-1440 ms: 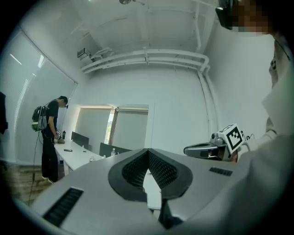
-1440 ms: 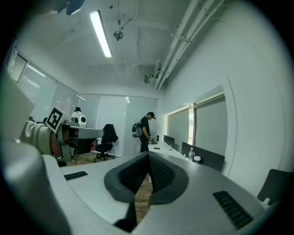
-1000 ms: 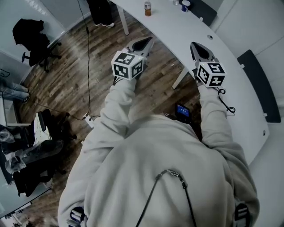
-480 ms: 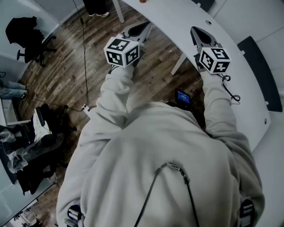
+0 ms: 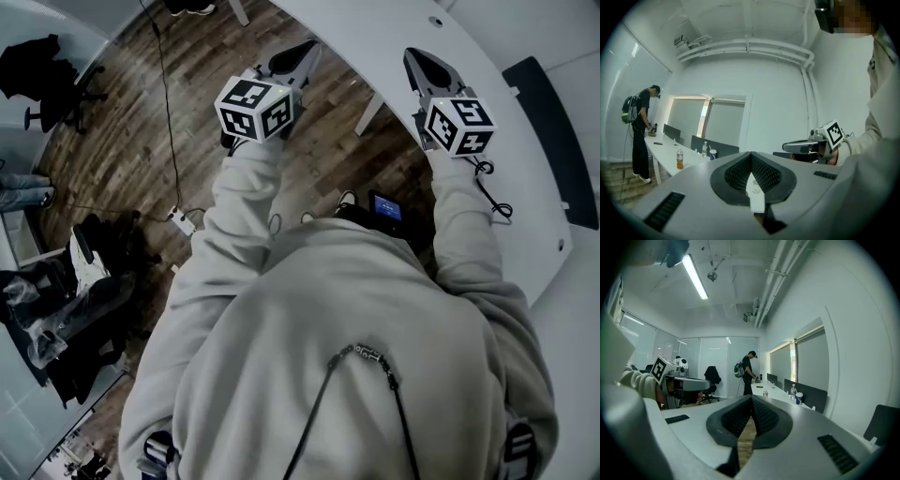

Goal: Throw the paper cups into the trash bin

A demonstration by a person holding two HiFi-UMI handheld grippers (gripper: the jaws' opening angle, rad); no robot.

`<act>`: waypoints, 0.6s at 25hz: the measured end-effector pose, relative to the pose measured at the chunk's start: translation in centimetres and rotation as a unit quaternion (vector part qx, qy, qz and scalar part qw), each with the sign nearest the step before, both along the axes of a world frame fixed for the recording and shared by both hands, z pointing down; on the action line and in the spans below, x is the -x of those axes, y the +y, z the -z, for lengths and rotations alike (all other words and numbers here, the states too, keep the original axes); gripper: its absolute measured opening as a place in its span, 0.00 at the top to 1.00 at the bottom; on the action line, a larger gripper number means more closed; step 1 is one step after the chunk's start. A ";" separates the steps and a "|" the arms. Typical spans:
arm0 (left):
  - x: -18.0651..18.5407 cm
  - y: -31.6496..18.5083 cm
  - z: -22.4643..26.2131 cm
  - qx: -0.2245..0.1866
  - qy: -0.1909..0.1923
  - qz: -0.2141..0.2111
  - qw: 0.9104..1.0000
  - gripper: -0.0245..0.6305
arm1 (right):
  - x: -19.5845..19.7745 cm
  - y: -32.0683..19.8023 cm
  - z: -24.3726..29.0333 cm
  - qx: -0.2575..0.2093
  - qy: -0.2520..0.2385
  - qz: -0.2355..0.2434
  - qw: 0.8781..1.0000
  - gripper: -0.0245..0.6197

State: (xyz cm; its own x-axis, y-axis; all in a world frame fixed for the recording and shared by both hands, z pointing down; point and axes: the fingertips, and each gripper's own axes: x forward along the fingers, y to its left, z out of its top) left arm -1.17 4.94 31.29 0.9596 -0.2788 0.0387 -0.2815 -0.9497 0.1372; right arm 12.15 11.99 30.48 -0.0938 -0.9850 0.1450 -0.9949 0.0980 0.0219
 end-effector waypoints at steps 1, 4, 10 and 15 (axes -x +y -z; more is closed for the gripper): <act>-1.1 0.0 -0.2 0.000 -0.004 -0.003 1.000 0.96 | -0.9 0.1 -0.2 0.001 -0.001 -0.002 1.000 0.94; -4.6 -0.7 -0.2 -0.011 -0.015 -0.020 1.000 0.96 | -4.1 -0.3 -0.3 -0.006 -0.020 -0.013 1.000 0.94; -9.8 -2.6 1.6 -0.029 -0.003 -0.015 0.999 0.96 | -8.4 -1.2 1.0 -0.025 -0.020 -0.001 0.999 0.94; -11.9 -3.7 1.3 -0.023 -0.012 -0.017 1.000 0.96 | -12.3 -1.5 0.2 -0.019 -0.035 -0.016 0.999 0.94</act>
